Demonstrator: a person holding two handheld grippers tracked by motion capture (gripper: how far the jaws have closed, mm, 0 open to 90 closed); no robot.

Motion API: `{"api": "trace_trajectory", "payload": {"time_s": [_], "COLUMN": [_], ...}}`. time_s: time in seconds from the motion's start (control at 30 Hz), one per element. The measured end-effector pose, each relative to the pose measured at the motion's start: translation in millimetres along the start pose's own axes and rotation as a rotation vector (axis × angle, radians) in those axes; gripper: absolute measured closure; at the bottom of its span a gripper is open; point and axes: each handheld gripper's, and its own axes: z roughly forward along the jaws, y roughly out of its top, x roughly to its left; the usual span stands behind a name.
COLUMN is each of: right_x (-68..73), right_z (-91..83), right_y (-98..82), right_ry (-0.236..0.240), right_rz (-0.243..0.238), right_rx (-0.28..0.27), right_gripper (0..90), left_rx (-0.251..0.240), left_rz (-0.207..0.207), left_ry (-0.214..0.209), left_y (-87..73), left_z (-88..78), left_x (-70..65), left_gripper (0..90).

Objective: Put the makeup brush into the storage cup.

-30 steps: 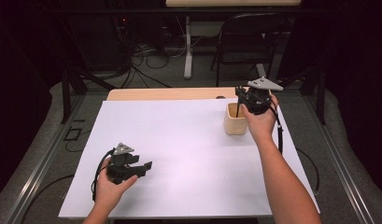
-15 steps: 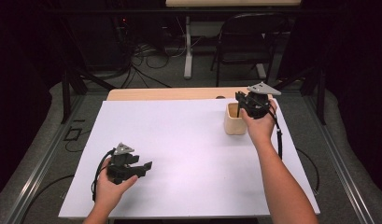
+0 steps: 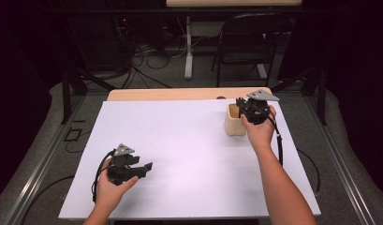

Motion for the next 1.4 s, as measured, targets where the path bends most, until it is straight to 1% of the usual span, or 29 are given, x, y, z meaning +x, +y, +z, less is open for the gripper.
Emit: {"api": "trace_trajectory", "payload": {"time_s": [0.03, 0.07, 0.3, 0.7, 1.1, 1.17, 1.23, 1.27, 1.4], "right_x": [0.5, 0.6, 1.5, 0.8, 1.9, 1.4, 1.2, 1.4, 2.5], "right_z": [1.2, 1.1, 3.4, 3.9, 3.9, 3.6, 4.0, 3.9, 2.9], "right_y": [-1.3, -2.0, -6.9, -10.8, -12.0, -11.8, -11.6, -11.6, -11.4], "right_ry": [-0.002, -0.001, 0.000, -0.002, 0.005, 0.007, 0.019, 0.014, 0.022], "right_rz": [0.000, -0.002, 0.002, 0.005, -0.005, -0.003, 0.013, 0.009, -0.001], "right_rx": [-0.007, 0.003, 0.012, 0.013, 0.030, 0.029, 0.033, 0.030, 0.039], "right_gripper": [83.9, 84.0, 83.9, 83.9, 82.9, 77.9, 62.1, 57.8, 49.6], "left_rx": [0.000, 0.000, 0.000, 0.000, 0.001, 0.001, 0.005, 0.005, 0.005], "left_rz": [0.000, 0.000, 0.000, -0.003, -0.002, -0.001, -0.002, -0.002, -0.003], "left_ry": [0.000, 0.000, -0.001, 0.000, 0.000, 0.000, -0.002, -0.002, -0.002], "left_y": [0.0, -0.1, -0.3, -0.5, -0.8, -0.9, -0.8, -0.9, -0.9], "left_z": [0.0, 0.1, 0.2, 0.6, 1.3, 1.4, 1.6, 1.7, 2.2], "left_x": [0.0, -0.2, -0.1, -0.1, -0.2, 0.0, 0.1, 0.2, -0.1], "left_gripper": [38.6, 38.6, 38.6, 38.6, 38.6, 38.6, 38.6, 38.6, 38.6]}}
